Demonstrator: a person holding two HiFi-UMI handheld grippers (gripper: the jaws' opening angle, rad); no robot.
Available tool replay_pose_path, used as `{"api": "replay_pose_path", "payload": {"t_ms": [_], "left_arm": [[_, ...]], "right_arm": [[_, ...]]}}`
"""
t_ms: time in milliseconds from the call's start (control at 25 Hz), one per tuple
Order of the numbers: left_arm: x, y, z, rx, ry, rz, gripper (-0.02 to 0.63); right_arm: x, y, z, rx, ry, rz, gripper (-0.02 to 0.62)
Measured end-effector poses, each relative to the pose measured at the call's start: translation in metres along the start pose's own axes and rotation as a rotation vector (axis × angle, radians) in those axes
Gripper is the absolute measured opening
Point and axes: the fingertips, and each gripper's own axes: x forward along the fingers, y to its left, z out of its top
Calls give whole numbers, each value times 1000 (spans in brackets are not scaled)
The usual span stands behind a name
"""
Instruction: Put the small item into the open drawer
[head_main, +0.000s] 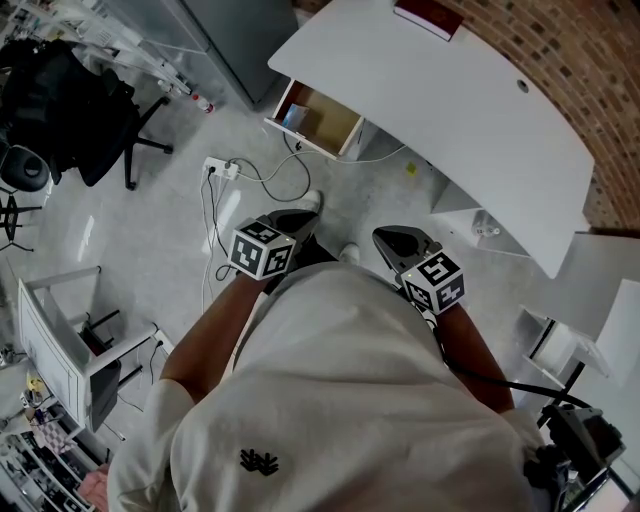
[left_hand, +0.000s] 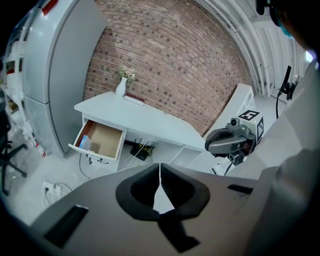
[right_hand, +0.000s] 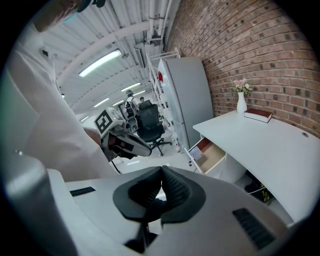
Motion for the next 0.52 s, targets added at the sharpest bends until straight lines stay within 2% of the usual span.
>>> {"api": "replay_pose_path", "payload": {"t_ms": [520], "left_arm": [[5,10,6,11,18,-3,29]], "right_arm": [[4,-5,6,9,1,-4,29]]}}
